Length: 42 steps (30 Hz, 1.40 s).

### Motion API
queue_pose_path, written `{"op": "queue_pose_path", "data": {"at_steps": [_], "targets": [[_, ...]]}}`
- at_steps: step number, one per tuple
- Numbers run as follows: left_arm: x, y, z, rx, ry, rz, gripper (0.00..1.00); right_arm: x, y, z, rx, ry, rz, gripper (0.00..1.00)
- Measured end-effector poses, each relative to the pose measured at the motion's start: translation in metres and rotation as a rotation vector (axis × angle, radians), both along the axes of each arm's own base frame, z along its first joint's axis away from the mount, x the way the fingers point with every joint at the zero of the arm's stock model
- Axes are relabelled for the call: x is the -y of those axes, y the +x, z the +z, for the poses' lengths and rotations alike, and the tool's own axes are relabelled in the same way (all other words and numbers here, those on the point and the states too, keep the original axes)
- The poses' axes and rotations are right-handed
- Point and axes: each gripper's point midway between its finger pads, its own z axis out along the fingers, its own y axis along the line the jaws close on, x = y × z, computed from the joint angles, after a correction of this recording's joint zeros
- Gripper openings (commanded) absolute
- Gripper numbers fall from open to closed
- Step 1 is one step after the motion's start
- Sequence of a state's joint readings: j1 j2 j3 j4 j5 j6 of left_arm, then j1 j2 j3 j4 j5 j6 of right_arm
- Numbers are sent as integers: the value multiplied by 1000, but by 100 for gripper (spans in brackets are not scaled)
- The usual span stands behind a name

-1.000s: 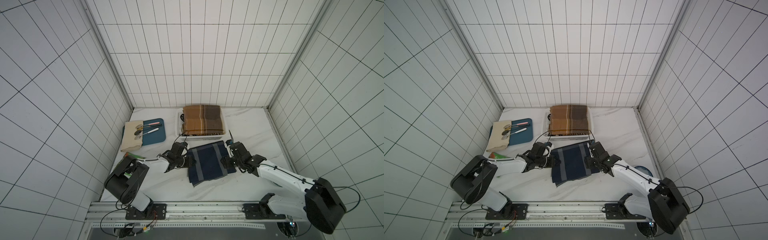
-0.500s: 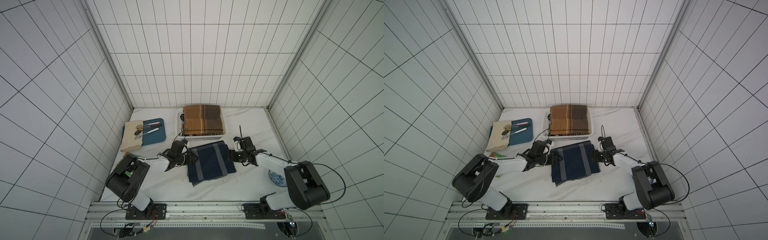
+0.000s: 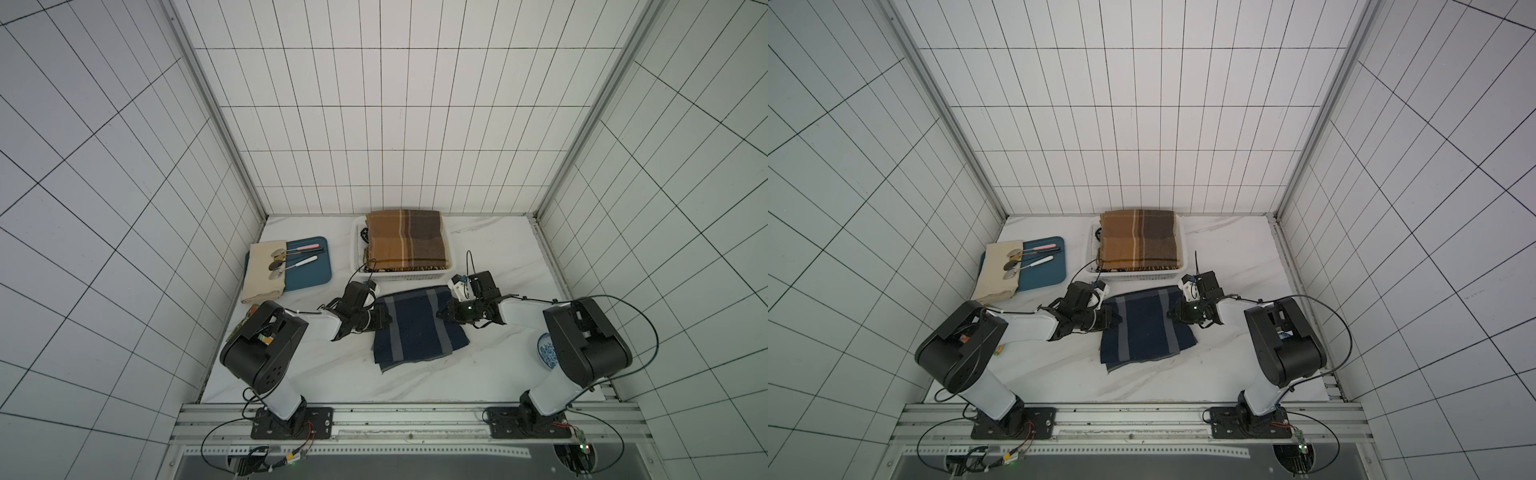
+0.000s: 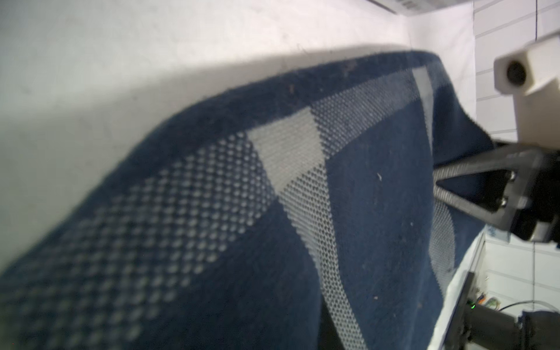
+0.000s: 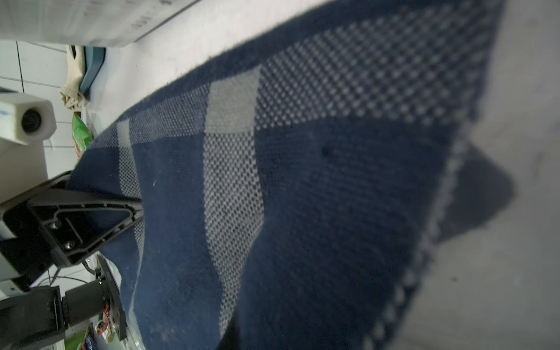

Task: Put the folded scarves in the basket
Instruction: Pick up the scarf at the center of the board, then place the scarf in the basket.

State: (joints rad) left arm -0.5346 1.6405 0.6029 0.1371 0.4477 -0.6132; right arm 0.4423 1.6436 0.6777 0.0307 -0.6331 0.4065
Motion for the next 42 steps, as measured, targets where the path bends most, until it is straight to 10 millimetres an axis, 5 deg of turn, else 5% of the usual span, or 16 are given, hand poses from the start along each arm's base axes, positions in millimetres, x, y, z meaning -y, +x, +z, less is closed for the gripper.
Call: {"op": "queue_pose_path", "data": {"at_steps": [8, 14, 22, 26, 29, 32, 37, 40, 42], "targets": [[-9, -22, 14, 1, 28, -4, 0, -5, -34, 21, 59, -43, 54, 0], [-9, -14, 81, 117, -30, 33, 0, -18, -35, 76, 197, -22, 78, 0], [-9, 52, 228, 383, -125, 164, 0, -28, 23, 196, 425, -21, 41, 1], [-20, 105, 267, 442, -141, 248, 0, -28, 75, 243, 512, -27, -8, 2], [-22, 153, 265, 435, -132, 285, 0, -28, 121, 250, 527, -54, -43, 3], [-22, 197, 237, 388, -98, 310, 0, -31, 164, 229, 496, -92, -56, 5], [-22, 248, 163, 265, -38, 327, 4, -35, 216, 153, 398, -201, -51, 13], [-27, 258, 128, 205, -8, 332, 13, -29, 226, 106, 333, -269, -43, 22], [-29, 259, 122, 191, -6, 329, 24, -27, 227, 94, 324, -295, -38, 27]]}}
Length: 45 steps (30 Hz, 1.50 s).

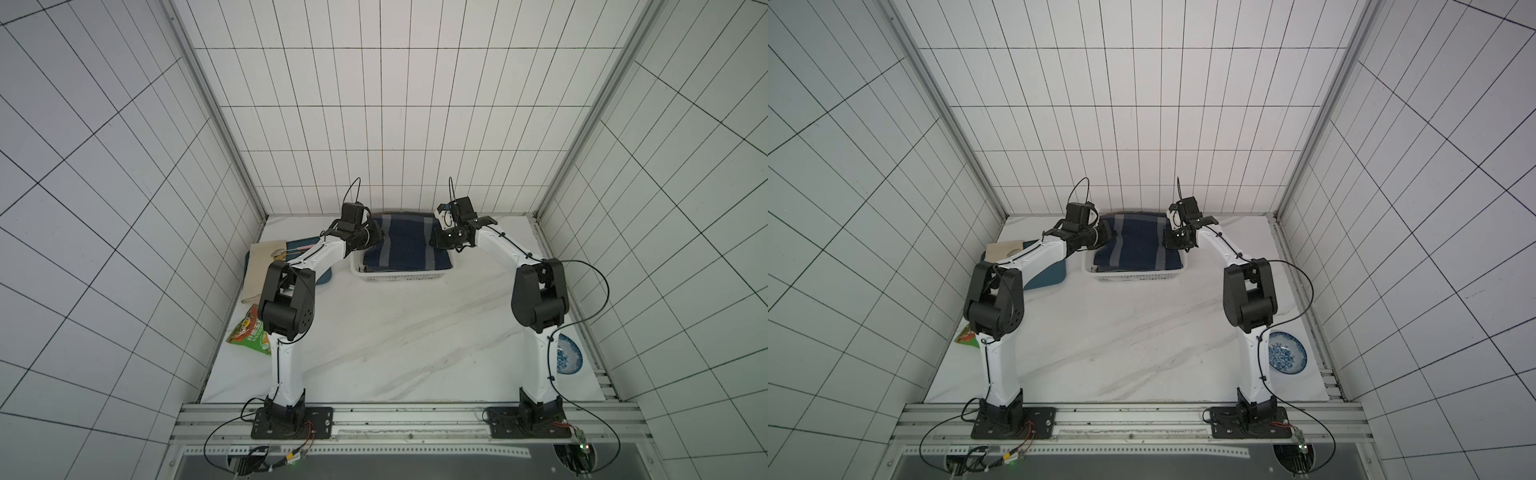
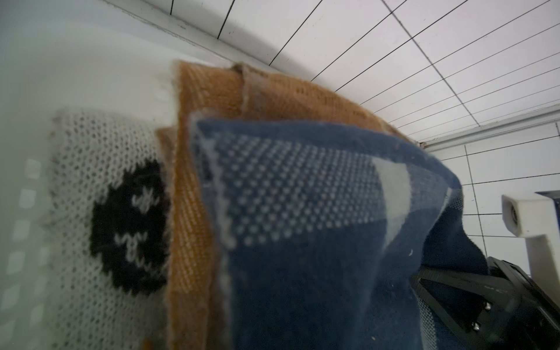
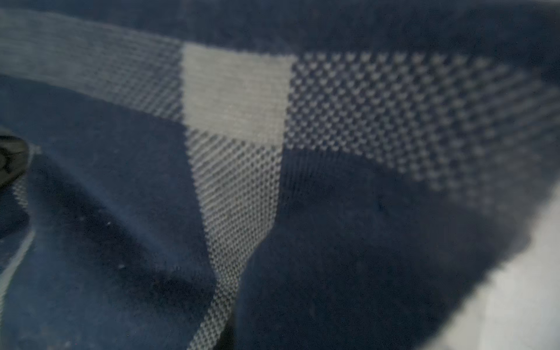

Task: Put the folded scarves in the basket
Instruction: Place the scarf in the basket, then reset both arms

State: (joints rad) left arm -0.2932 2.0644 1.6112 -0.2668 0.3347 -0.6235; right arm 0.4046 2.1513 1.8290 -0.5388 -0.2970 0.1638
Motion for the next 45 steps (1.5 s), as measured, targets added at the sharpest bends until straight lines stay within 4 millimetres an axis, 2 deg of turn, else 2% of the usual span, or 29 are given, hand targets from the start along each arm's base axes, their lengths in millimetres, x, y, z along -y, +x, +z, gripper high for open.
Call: {"op": "queue_pose_path", "data": {"at_steps": [3, 9, 11, 13, 17, 20, 21, 22, 25, 28, 31, 34, 36, 40, 42, 45], "targets": [[-5, 3, 5, 17, -6, 3, 34, 2, 2, 2, 21, -21, 3, 32], [-21, 6, -1, 9, -5, 33, 37, 7, 5, 7, 53, -45, -4, 48], [-24, 5, 0, 9, 4, 39, 40, 11, 3, 15, 72, -51, -19, 62], [-27, 4, 4, 19, 15, 46, 45, 18, 0, 24, 97, -64, -34, 99], [-43, -7, 20, 41, 40, 82, 54, 36, -16, 48, 161, -97, -68, 99], [-57, -19, 42, 78, 58, 112, 61, 45, -30, 68, 217, -118, -87, 99], [-61, -23, 49, 92, 61, 119, 68, 49, -34, 73, 236, -128, -95, 99], [-65, -30, 59, 114, 70, 126, 97, 53, -41, 80, 259, -137, -100, 99], [-80, -56, 85, 193, 94, 162, 97, 63, -68, 90, 323, -182, -101, 99], [-102, -94, 95, 281, 152, 214, 97, 75, -101, 93, 398, -234, -99, 99], [-126, -133, 84, 350, 250, 266, 98, 92, -131, 90, 451, -251, -112, 99], [-144, -162, 67, 403, 394, 282, 97, 114, -146, 85, 500, -271, -164, 99], [-150, -175, 62, 461, 500, 278, 98, 129, -150, 77, 549, -302, -200, 99], [-167, -183, 50, 539, 638, 318, 98, 157, -156, 40, 641, -424, -219, 99], [-180, -182, 29, 520, 707, 341, 98, 176, -161, 16, 659, -476, -231, 99], [-206, -180, -5, 456, 753, 384, 98, 209, -159, 0, 654, -469, -316, 99]]}}
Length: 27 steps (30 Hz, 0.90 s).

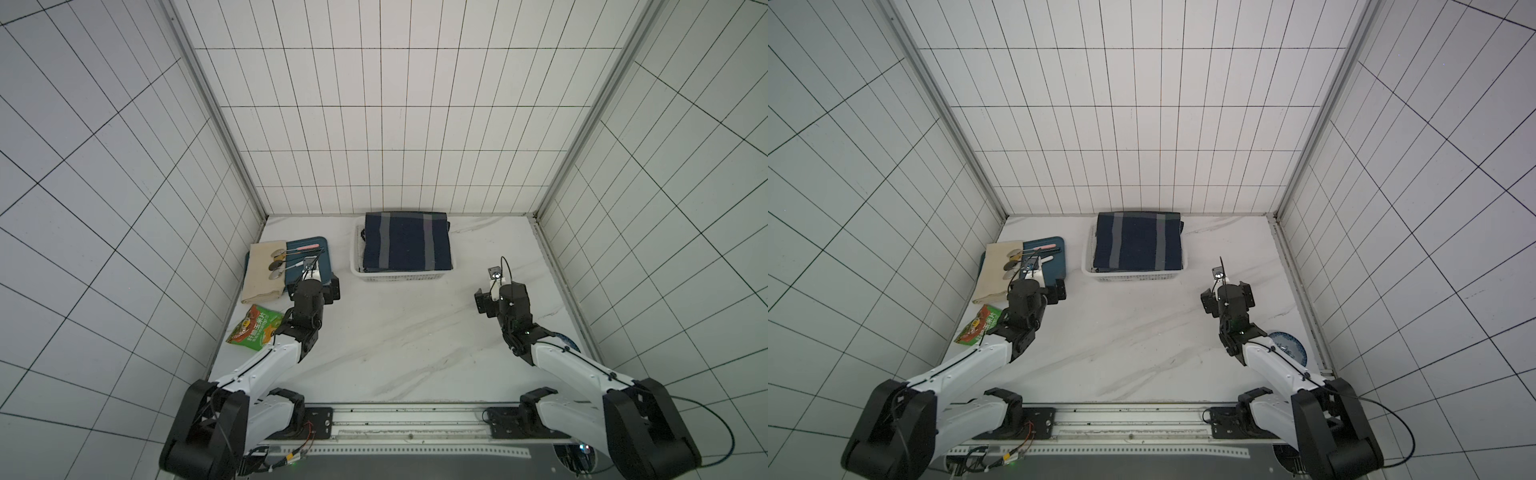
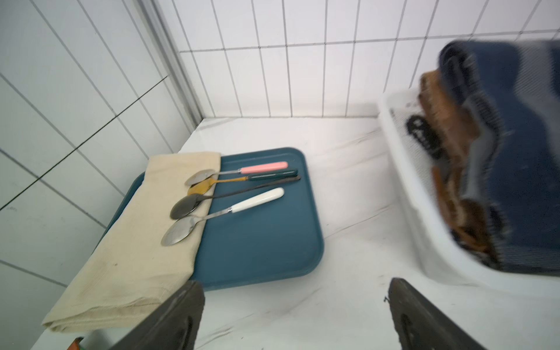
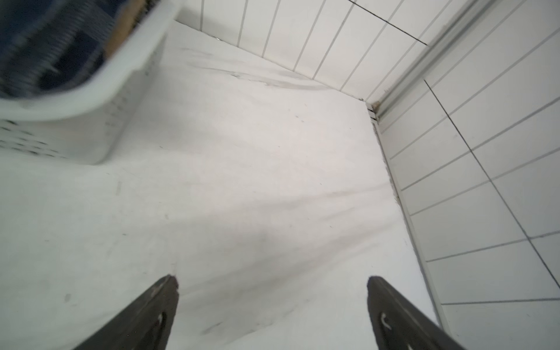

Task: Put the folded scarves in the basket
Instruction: Reset both arms

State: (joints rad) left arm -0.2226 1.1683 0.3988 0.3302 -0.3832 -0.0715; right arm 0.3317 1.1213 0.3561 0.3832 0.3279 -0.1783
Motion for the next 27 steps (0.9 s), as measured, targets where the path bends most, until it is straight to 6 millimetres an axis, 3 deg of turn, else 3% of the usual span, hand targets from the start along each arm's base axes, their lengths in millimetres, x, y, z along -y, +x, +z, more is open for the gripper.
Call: {"op": "queue_pose_path", "data": {"at_steps": [3, 6, 11, 17, 23, 27], "targets": [[-28, 1, -25, -25, -18, 68, 98, 33, 15, 4, 55, 86, -94, 99], [-37, 8, -32, -30, -29, 88, 98, 51, 25, -1, 82, 152, -133, 99], [-33, 28, -23, 56, -38, 55, 98, 58, 37, -9, 125, 232, -120, 99], [-53, 42, -48, 27, -67, 91, 98, 60, 42, -47, 48, 269, -119, 99], [-51, 52, -36, 59, -92, 69, 98, 63, 62, -28, 81, 297, -133, 99], [-50, 52, -37, 58, -95, 62, 98, 65, 63, -28, 79, 306, -141, 99]]}}
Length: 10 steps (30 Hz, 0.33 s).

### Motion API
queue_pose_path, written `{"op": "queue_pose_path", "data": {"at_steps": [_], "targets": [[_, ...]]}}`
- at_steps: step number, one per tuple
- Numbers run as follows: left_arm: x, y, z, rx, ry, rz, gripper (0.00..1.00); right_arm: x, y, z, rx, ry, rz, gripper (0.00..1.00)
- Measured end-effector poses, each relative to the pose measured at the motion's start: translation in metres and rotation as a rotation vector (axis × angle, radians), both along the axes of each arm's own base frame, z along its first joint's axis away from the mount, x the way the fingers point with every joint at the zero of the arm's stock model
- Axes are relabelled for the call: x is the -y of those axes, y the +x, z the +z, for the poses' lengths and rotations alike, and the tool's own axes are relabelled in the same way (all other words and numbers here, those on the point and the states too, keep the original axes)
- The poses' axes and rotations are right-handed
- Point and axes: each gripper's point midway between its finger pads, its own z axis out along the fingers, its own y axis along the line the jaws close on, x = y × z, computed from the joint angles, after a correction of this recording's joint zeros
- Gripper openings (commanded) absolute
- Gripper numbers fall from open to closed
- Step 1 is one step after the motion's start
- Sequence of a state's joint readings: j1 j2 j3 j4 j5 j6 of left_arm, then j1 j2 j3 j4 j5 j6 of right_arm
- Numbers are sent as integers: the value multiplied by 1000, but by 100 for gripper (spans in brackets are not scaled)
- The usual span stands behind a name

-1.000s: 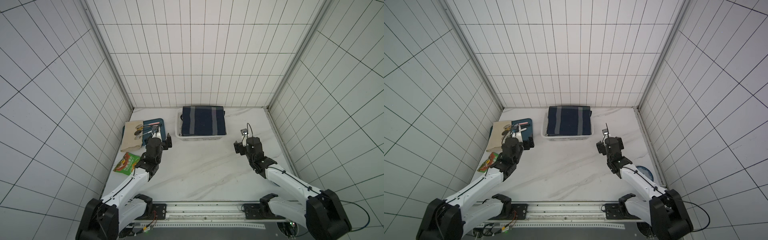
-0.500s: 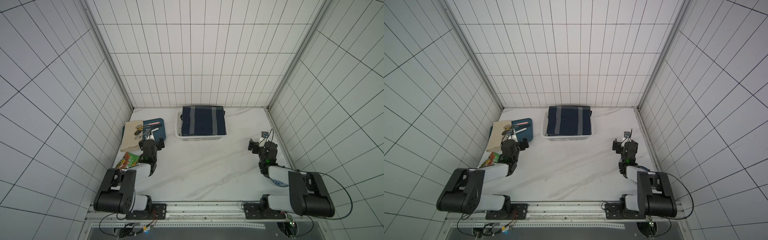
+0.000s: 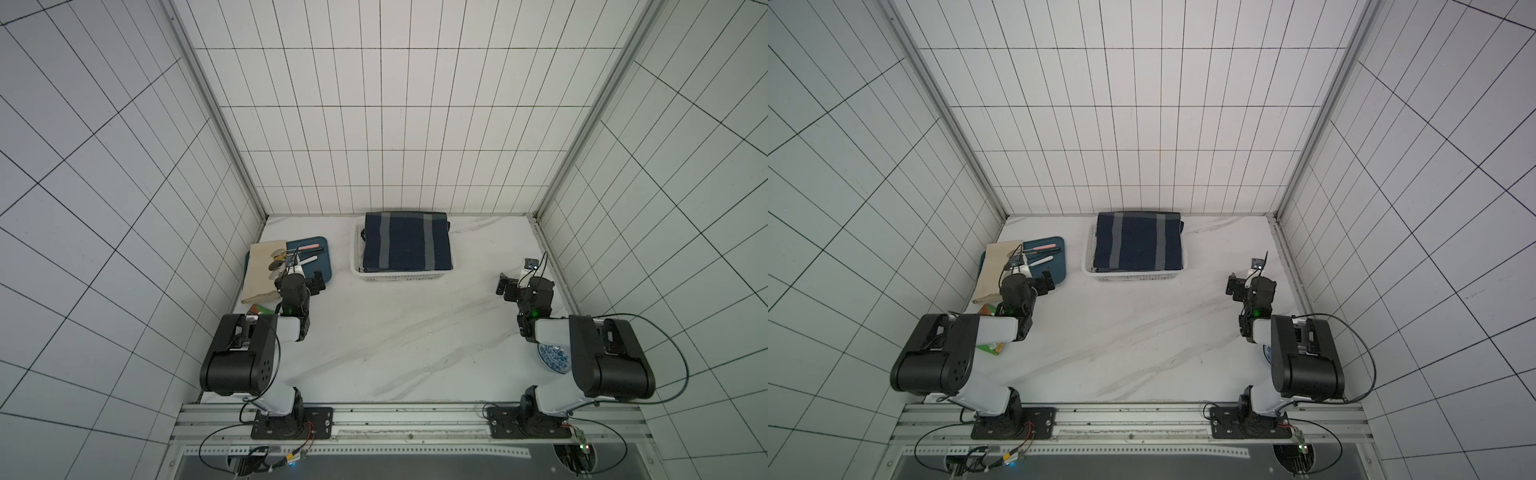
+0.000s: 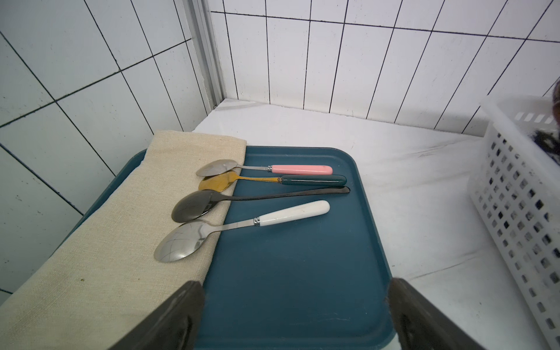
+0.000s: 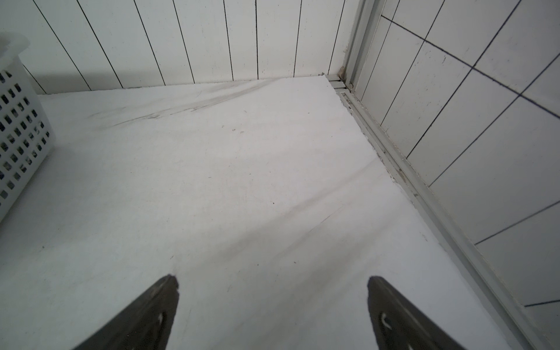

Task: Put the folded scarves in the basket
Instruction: Reset both arms

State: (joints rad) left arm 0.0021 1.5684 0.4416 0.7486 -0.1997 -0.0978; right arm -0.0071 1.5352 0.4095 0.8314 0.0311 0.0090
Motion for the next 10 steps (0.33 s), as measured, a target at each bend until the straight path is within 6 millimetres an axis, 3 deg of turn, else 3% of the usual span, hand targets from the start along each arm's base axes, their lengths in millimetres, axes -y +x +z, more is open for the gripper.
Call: {"op": "queue_pose_path", "data": {"at_steps": [10], "targets": [[1, 0, 0, 0, -3, -8, 98, 0, -2, -5, -23, 7, -3, 99]]}}
